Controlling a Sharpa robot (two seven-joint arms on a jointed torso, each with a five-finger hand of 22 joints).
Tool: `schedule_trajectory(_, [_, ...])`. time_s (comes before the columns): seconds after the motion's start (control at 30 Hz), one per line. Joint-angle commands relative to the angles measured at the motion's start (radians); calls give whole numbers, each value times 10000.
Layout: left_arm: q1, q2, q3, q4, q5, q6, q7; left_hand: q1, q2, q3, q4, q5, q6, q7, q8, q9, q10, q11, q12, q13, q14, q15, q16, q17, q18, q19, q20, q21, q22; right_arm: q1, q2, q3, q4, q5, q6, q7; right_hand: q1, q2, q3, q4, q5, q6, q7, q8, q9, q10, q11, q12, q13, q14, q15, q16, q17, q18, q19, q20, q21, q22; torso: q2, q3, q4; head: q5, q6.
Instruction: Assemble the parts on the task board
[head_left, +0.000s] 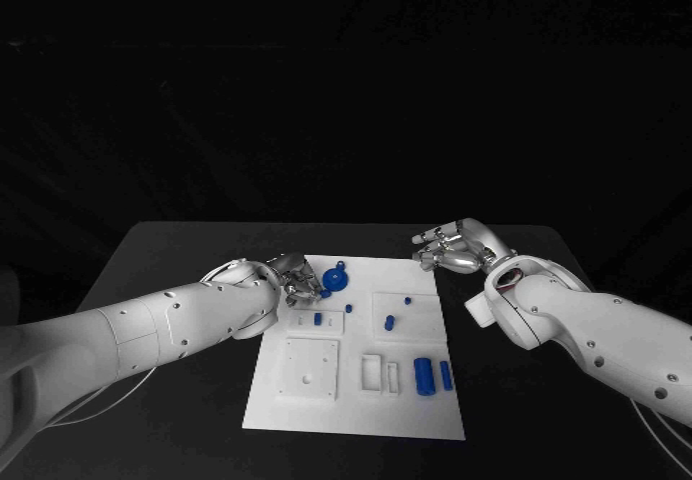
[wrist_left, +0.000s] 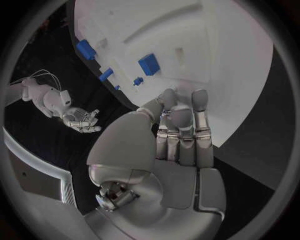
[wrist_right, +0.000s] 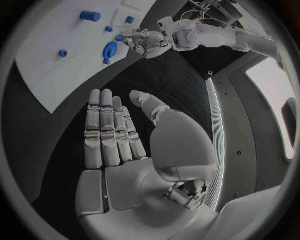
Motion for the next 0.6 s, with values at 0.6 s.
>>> schedule_trajectory(0.6, [1, 87, -9, -13, -293, 62, 19, 252, -509, -2105, -78, 486, -984, 273, -21, -514, -403, 83, 23, -11, -28, 70, 22, -61, 6, -26, 90, -150, 156, -5, 1, 3, 12, -107, 125, 38, 9, 70, -2, -54, -65, 86, -14, 15, 7, 51, 16, 23, -6, 24, -63, 52, 29, -90, -43, -46, 87, 5, 8, 6, -12, -9, -18])
